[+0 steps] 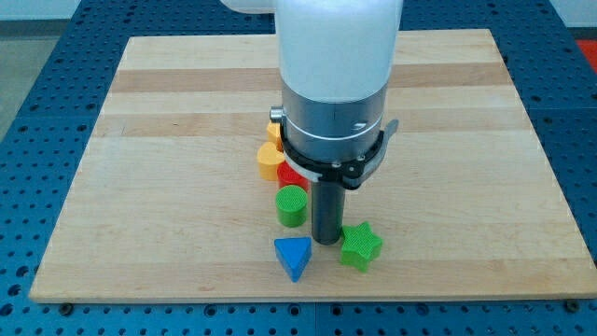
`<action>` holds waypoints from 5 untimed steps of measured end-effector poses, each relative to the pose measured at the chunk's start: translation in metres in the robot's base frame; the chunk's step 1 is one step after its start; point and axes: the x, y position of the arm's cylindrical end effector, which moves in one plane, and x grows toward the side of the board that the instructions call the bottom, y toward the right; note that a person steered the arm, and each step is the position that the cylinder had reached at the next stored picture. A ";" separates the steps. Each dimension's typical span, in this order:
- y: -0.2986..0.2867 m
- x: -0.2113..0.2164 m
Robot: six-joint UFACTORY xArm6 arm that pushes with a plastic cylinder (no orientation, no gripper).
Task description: Move the green star to the right of the blue triangle
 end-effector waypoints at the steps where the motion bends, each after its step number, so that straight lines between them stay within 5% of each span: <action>1: -0.001 0.000; 5: -0.105 0.006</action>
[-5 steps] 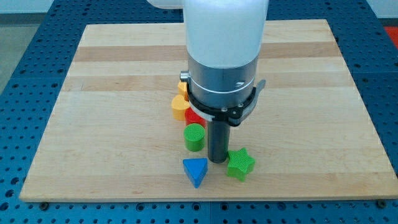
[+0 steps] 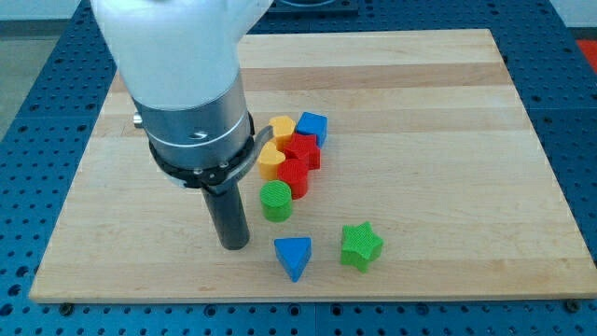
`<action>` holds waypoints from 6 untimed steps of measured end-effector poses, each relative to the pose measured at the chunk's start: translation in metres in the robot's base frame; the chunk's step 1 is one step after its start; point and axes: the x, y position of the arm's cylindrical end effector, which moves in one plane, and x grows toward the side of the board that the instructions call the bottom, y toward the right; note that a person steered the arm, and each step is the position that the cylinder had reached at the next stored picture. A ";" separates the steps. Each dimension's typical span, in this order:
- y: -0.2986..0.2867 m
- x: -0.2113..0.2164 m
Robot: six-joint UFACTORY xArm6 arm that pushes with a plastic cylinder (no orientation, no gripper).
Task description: Move the green star to the right of the blue triangle
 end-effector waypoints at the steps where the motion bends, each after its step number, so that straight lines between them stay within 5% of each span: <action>1: 0.011 0.038; 3: 0.041 0.052; 6: 0.150 0.009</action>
